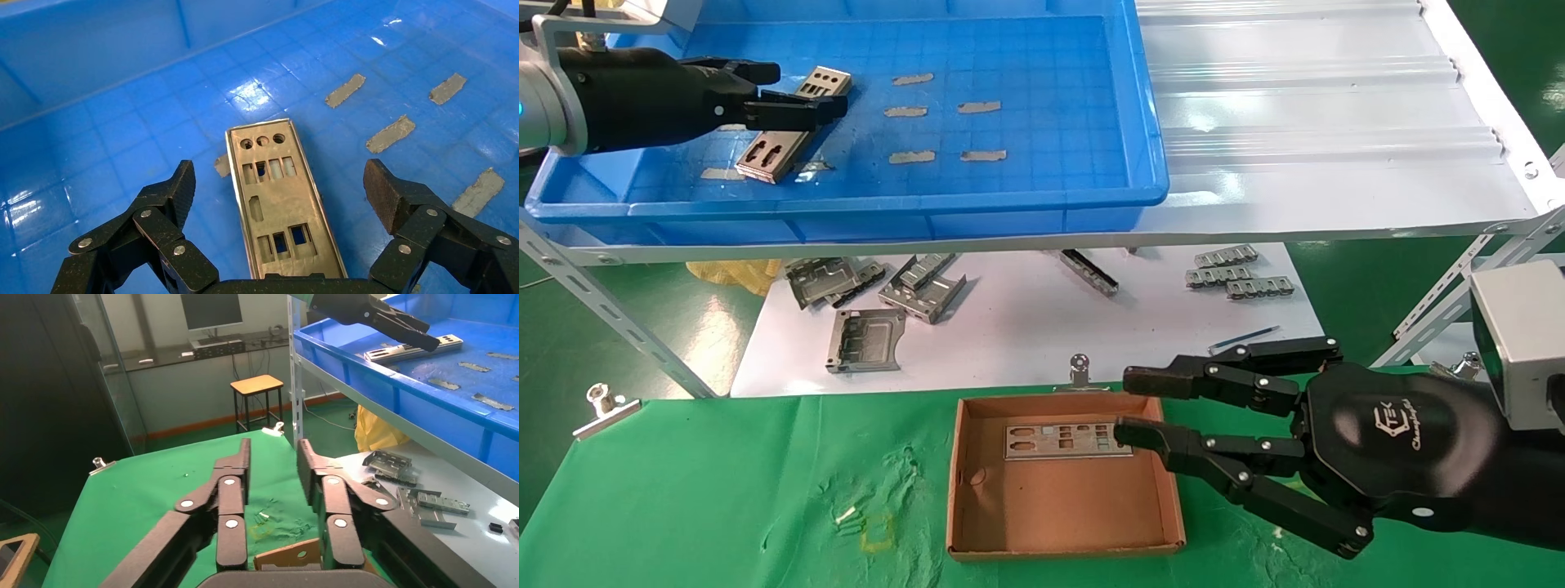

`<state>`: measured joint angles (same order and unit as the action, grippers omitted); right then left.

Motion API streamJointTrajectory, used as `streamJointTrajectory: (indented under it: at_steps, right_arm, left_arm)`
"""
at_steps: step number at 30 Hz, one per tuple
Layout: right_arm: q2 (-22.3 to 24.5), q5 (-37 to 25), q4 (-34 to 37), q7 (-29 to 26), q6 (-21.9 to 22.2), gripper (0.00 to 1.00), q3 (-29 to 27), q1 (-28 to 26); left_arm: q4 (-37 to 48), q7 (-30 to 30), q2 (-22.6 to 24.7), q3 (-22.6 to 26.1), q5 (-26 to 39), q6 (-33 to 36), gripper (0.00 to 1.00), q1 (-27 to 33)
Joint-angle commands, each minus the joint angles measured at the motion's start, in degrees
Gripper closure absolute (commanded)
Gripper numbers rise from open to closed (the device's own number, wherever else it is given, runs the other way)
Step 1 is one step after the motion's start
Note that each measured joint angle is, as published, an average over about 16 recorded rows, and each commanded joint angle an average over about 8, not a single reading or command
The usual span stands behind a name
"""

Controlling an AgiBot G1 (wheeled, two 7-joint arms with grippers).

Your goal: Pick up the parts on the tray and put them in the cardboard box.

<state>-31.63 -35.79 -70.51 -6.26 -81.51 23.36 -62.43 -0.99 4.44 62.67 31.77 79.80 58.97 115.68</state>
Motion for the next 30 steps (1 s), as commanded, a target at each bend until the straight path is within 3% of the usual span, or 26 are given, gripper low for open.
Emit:
streamJointTrajectory:
  at_steps: [1,30]
  right_arm:
    - [0.0,0.0,0.0,0.0,0.0,0.00,0.0,0.0]
    - [0.0,0.0,0.0,0.0,0.0,0.00,0.0,0.0]
  left_arm:
    - [0.4,0.3,0.1,0.1,0.1,-0.1,1.00,0.2]
    - [0.4,-0.9,-0.2,-0.4,-0.5,-1.7,1.00,-0.1]
